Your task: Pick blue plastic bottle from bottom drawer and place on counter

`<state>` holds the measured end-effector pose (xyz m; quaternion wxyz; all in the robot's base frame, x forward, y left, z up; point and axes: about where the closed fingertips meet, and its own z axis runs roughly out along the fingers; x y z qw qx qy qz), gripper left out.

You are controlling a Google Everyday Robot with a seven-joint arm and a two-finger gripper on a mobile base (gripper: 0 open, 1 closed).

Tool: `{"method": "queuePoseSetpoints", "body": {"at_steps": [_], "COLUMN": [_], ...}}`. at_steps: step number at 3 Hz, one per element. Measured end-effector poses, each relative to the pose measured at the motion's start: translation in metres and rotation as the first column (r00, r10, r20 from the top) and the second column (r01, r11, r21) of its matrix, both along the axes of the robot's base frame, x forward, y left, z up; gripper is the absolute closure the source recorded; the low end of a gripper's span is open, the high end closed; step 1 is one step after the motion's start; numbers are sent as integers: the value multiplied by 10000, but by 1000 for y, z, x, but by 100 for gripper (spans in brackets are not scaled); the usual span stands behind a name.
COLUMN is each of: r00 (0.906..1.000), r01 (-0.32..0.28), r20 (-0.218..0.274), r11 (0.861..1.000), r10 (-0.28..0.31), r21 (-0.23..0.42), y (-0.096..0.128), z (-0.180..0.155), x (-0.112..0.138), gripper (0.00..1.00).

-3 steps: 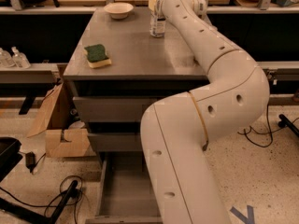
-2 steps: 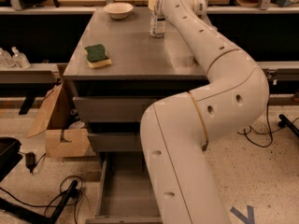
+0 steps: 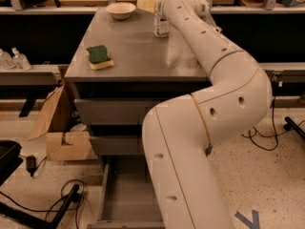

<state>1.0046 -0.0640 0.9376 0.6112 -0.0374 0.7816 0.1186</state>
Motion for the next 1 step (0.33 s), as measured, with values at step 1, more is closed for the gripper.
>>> {"method": "queuePoseSetpoints", "body": {"at_steps": [1], "r00": [10000], "r01": [0], "r20": [0], "r11": [10000], "r10": [0], "r21": [0], "y": [0], "z": [0], "x": [0], "gripper": [0]}}
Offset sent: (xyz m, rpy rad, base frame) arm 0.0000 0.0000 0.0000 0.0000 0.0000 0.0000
